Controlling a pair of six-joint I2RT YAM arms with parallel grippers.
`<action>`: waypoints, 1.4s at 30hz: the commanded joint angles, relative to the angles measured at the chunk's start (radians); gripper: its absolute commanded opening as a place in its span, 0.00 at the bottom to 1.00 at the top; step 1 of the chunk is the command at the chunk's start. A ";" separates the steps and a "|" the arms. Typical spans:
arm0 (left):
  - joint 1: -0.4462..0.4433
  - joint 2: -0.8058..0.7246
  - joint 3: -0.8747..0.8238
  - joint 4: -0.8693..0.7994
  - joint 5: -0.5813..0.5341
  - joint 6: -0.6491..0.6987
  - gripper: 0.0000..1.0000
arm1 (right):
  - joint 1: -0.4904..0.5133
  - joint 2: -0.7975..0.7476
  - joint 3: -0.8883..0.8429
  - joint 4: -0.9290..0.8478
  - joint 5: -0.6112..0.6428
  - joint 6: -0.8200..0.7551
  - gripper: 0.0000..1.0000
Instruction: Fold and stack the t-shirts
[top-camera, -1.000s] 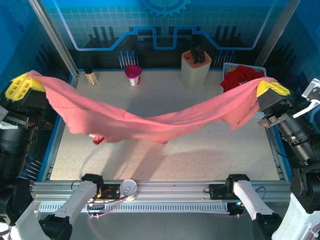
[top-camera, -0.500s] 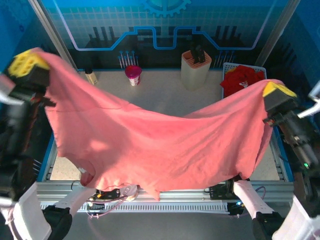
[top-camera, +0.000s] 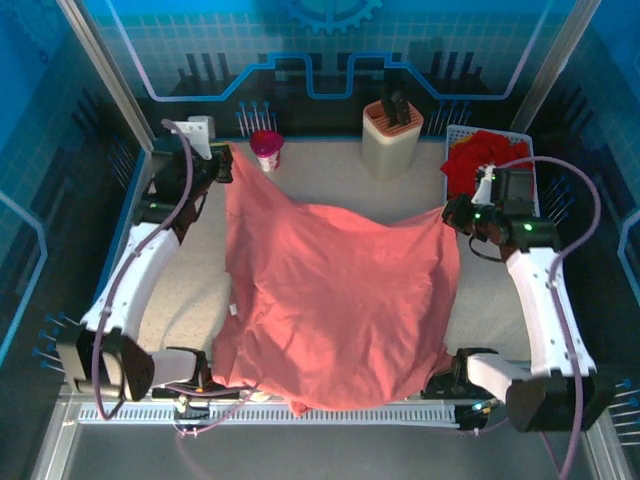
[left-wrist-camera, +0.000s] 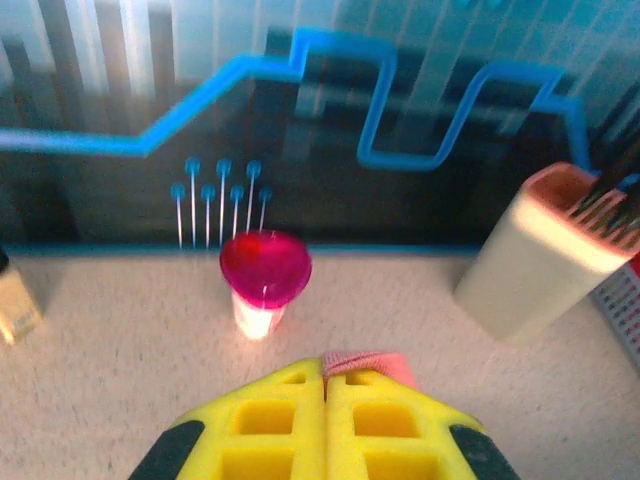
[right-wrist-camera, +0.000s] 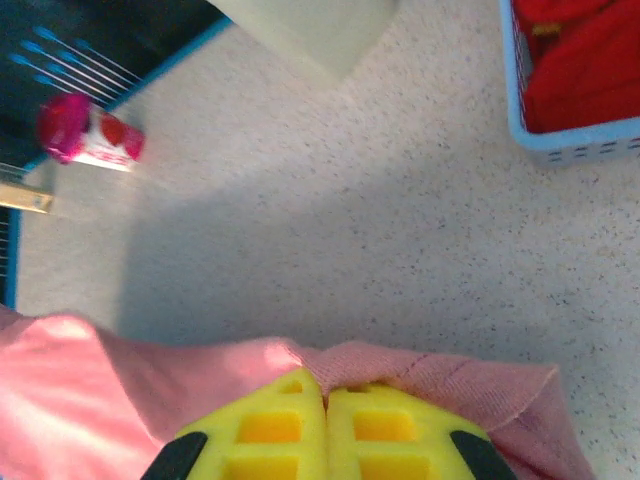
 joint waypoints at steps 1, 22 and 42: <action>0.010 0.080 0.014 0.128 -0.064 -0.039 0.00 | -0.022 0.102 -0.008 0.167 -0.004 -0.020 0.00; 0.020 0.289 0.128 0.025 -0.087 0.029 0.00 | -0.090 0.621 0.235 0.208 -0.166 -0.080 0.00; 0.020 -0.098 -0.242 -0.272 -0.026 -0.139 0.00 | -0.108 0.449 -0.014 0.121 -0.064 -0.107 0.00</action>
